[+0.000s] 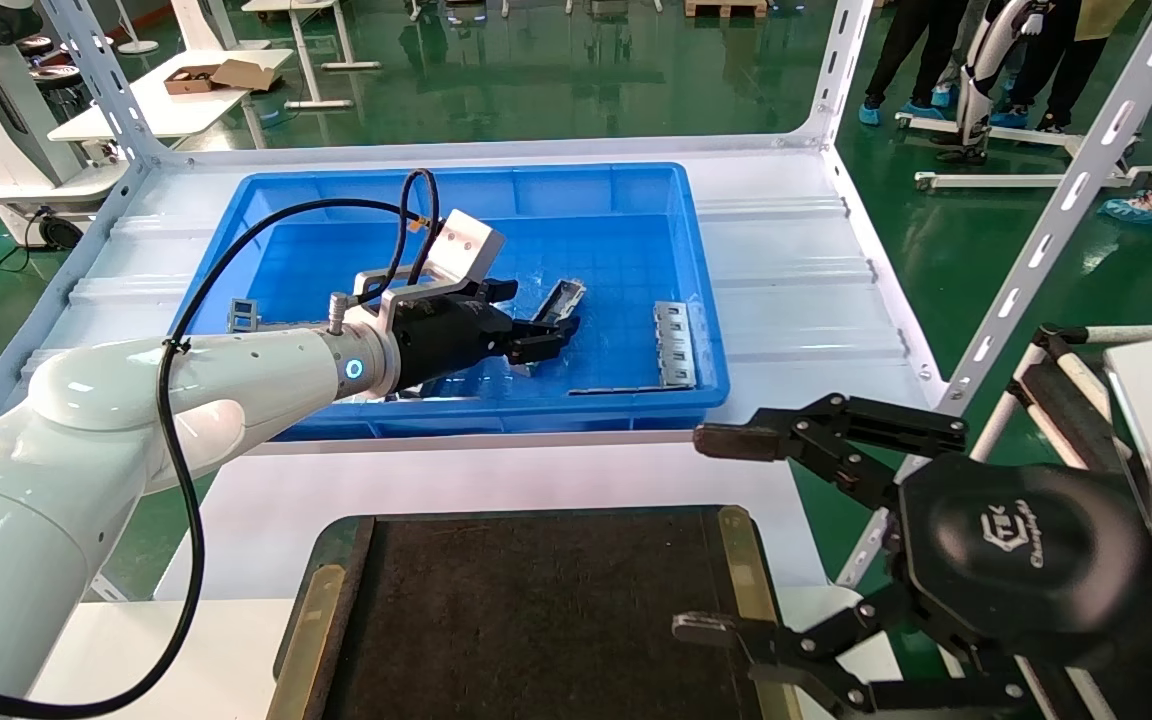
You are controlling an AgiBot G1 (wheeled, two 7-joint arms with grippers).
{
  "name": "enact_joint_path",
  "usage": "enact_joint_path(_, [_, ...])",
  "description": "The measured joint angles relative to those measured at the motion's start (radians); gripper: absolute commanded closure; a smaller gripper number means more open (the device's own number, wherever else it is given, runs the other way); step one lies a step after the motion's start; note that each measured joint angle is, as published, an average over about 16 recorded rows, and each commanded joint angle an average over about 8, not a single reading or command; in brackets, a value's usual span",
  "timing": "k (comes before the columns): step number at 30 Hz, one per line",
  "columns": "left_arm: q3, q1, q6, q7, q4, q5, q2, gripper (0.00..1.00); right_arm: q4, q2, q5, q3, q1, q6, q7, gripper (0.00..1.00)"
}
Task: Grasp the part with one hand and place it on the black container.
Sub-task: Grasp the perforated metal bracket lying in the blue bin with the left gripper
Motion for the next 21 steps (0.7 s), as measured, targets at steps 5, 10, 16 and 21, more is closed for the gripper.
enact_joint_path(5, [0.019, 0.000, -0.003, 0.000, 0.009, -0.019, 0.000, 1.00, 0.000, 0.000, 0.000, 0.000, 0.000, 0.000, 0.000, 1.00])
enact_joint_path(10, [0.036, 0.000, -0.006, -0.001, 0.015, -0.037, -0.001, 1.00, 0.000, 0.000, 0.000, 0.000, 0.000, 0.000, 0.000, 1.00])
enact_joint_path(16, [0.055, -0.001, -0.008, -0.002, 0.021, -0.058, -0.002, 1.00, 0.000, 0.000, 0.000, 0.000, 0.000, 0.000, 0.000, 1.00])
enact_joint_path(21, [0.063, -0.007, 0.003, -0.004, 0.026, -0.081, -0.006, 1.00, 0.000, 0.000, 0.000, 0.000, 0.000, 0.000, 0.000, 1.00])
